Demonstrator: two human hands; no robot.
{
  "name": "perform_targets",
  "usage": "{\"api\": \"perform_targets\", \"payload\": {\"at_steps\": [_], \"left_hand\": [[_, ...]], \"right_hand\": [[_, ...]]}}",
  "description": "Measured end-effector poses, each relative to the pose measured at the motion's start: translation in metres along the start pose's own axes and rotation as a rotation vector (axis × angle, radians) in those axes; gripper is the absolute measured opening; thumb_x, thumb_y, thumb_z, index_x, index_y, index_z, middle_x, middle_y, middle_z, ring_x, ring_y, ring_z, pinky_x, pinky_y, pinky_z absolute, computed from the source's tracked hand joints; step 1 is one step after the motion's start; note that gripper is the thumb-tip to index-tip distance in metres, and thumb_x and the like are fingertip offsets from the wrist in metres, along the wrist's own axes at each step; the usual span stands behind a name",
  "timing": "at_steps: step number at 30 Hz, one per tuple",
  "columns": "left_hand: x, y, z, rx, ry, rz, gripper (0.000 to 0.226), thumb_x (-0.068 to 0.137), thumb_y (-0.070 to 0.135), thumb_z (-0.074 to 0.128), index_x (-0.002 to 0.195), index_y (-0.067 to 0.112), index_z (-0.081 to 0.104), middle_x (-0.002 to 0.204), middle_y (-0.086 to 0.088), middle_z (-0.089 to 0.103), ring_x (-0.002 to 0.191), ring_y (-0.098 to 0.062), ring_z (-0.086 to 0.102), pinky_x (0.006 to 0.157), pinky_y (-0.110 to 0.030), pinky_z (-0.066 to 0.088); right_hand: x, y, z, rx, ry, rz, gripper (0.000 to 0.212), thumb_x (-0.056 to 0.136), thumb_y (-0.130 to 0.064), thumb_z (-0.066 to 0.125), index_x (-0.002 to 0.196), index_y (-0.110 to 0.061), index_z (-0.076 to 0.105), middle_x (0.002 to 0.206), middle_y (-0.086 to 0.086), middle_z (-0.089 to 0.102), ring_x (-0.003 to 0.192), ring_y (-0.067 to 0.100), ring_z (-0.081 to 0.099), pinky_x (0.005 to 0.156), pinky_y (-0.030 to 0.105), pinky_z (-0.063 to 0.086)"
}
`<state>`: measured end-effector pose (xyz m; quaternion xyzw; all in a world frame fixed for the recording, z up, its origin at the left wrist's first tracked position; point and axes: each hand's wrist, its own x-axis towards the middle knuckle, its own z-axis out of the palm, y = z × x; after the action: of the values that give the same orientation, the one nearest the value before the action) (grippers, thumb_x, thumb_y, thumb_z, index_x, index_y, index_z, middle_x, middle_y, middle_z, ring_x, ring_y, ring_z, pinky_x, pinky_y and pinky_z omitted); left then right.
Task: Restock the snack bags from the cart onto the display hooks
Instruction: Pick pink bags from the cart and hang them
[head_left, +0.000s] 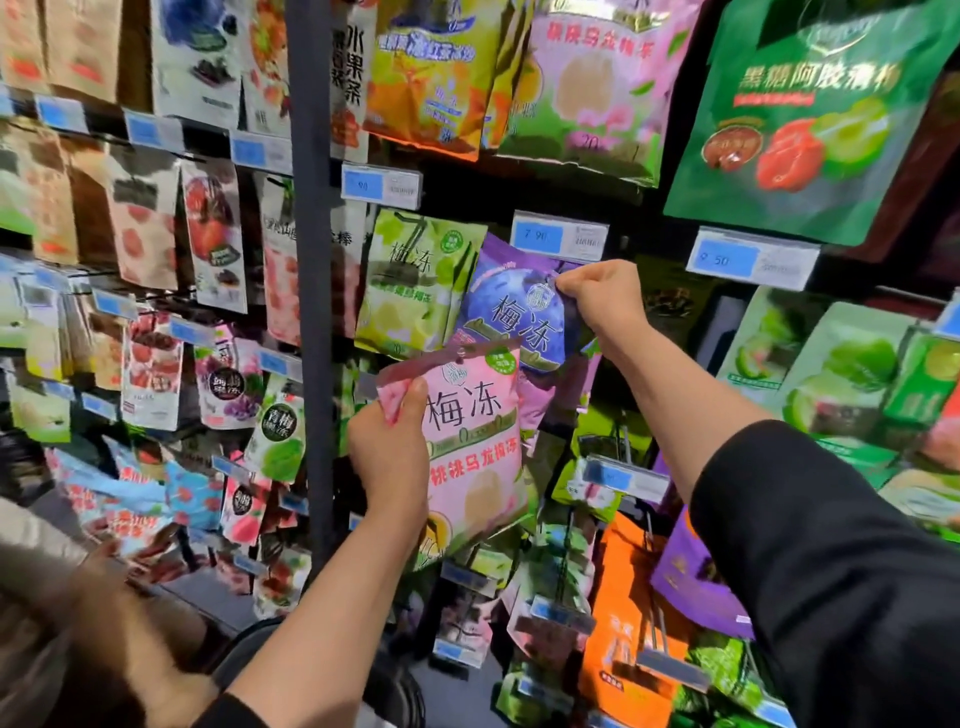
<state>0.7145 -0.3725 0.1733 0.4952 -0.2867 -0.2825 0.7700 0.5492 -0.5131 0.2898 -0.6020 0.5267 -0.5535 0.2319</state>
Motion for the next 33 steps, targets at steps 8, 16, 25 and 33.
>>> {"api": "perform_targets", "payload": {"at_steps": [8, 16, 25, 33], "left_hand": [[0.007, 0.0, 0.012, 0.006, 0.01, 0.053, 0.027, 0.091, 0.018, 0.065, 0.065, 0.026, 0.06, 0.067, 0.006, 0.06, 0.066, -0.011, 0.054, 0.063, -0.029, 0.045], [0.008, -0.008, 0.034, 0.029, -0.024, 0.051, 0.027, 0.091, 0.018, 0.065, 0.065, 0.024, 0.06, 0.065, 0.009, 0.06, 0.054, 0.004, 0.054, 0.054, -0.016, 0.043], [0.018, -0.014, 0.047, 0.028, -0.045, 0.029, 0.023, 0.091, 0.02, 0.064, 0.069, 0.021, 0.063, 0.068, 0.004, 0.065, 0.062, -0.009, 0.058, 0.063, -0.029, 0.046], [0.029, -0.013, 0.045, -0.02, -0.113, 0.002, 0.02, 0.09, 0.018, 0.066, 0.071, 0.024, 0.067, 0.07, 0.004, 0.068, 0.072, -0.015, 0.062, 0.073, -0.035, 0.049]], "right_hand": [[0.003, 0.011, -0.008, -0.066, -0.055, -0.066, 0.02, 0.086, -0.009, 0.067, 0.066, -0.006, 0.068, 0.087, 0.023, 0.072, 0.076, 0.022, 0.068, 0.076, 0.04, 0.056], [0.019, 0.015, -0.015, 0.044, -0.112, -0.096, 0.018, 0.09, -0.005, 0.062, 0.105, -0.001, 0.07, 0.108, 0.011, 0.071, 0.092, 0.019, 0.07, 0.08, 0.042, 0.059], [0.045, 0.023, -0.003, -0.244, 0.015, -0.13, 0.017, 0.085, -0.013, 0.065, 0.097, -0.006, 0.075, 0.11, 0.009, 0.072, 0.094, 0.022, 0.068, 0.079, 0.046, 0.057], [0.033, 0.029, 0.003, -0.544, 0.379, -0.145, 0.033, 0.078, -0.016, 0.073, 0.108, -0.017, 0.058, 0.108, 0.004, 0.068, 0.101, 0.028, 0.062, 0.08, 0.038, 0.046]]}}
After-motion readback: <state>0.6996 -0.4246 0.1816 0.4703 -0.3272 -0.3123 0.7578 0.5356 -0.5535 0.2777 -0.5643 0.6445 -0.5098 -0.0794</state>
